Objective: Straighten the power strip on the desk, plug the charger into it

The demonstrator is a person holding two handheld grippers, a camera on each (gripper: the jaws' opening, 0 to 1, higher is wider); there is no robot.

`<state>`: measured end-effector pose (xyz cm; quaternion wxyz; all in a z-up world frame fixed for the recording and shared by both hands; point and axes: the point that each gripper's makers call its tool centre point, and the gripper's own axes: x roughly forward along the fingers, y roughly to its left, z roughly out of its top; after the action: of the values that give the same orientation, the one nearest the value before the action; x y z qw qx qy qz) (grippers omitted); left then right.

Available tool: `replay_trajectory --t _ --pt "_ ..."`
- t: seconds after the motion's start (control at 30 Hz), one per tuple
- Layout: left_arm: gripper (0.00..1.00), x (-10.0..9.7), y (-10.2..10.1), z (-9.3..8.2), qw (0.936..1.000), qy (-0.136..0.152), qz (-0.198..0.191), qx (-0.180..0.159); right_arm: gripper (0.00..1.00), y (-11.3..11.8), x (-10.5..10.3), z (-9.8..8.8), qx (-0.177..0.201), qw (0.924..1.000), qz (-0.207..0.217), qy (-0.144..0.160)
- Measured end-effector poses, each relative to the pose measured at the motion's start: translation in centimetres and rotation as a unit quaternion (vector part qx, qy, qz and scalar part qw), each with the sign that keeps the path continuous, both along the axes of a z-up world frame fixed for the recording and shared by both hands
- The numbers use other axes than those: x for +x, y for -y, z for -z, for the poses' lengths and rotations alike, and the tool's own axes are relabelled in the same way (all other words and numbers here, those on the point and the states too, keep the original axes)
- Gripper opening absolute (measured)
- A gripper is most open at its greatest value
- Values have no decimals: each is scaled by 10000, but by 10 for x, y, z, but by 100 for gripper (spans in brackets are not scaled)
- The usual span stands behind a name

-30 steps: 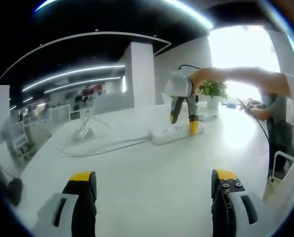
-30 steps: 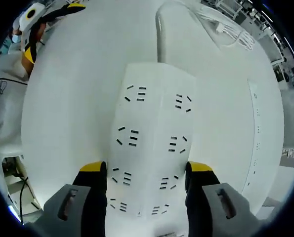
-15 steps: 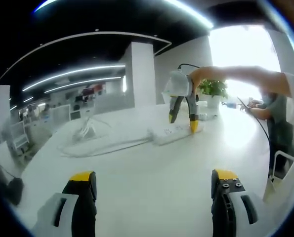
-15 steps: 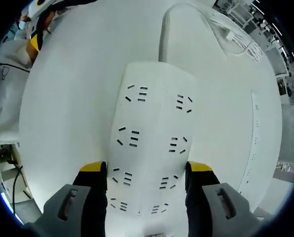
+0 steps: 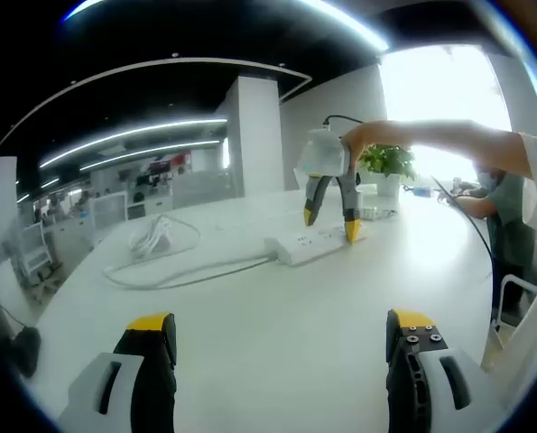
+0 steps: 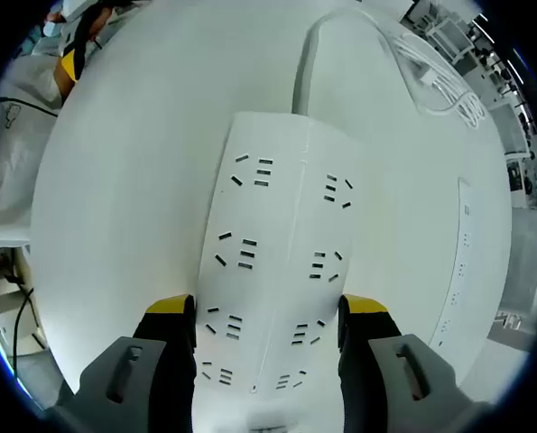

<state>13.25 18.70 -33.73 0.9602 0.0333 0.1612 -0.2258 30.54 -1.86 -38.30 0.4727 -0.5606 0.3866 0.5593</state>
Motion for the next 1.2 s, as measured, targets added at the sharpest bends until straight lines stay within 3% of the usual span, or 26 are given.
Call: replay_trajectory --t 1.2 --pt "99 2 2 -1 10000 11 -1 38 63 -2 3 0 95 9999 -119 -4"
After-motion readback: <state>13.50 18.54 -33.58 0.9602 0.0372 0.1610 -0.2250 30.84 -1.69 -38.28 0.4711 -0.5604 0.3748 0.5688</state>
